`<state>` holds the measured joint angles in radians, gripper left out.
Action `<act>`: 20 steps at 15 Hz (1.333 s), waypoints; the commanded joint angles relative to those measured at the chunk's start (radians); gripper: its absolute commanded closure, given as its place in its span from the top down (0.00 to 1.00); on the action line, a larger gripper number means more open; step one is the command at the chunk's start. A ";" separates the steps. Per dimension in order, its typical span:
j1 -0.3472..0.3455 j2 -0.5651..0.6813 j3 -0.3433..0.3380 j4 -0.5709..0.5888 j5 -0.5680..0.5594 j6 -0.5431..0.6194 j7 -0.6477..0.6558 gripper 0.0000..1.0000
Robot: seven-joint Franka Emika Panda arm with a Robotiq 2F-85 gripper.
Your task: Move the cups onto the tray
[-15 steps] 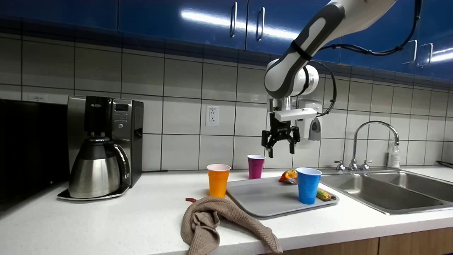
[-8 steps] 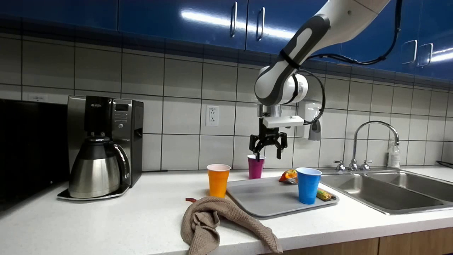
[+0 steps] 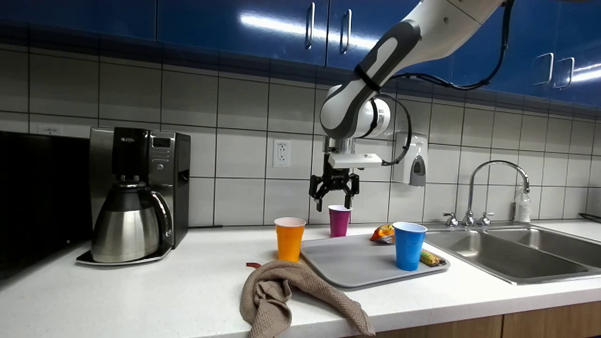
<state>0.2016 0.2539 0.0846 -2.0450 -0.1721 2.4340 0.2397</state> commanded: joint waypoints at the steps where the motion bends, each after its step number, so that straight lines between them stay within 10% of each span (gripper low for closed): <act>1: 0.020 0.030 0.016 0.040 0.013 0.026 0.018 1.00; 20: 0.099 0.178 0.008 0.133 0.027 0.085 0.057 1.00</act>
<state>0.2869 0.4031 0.0976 -1.9485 -0.1500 2.5284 0.2635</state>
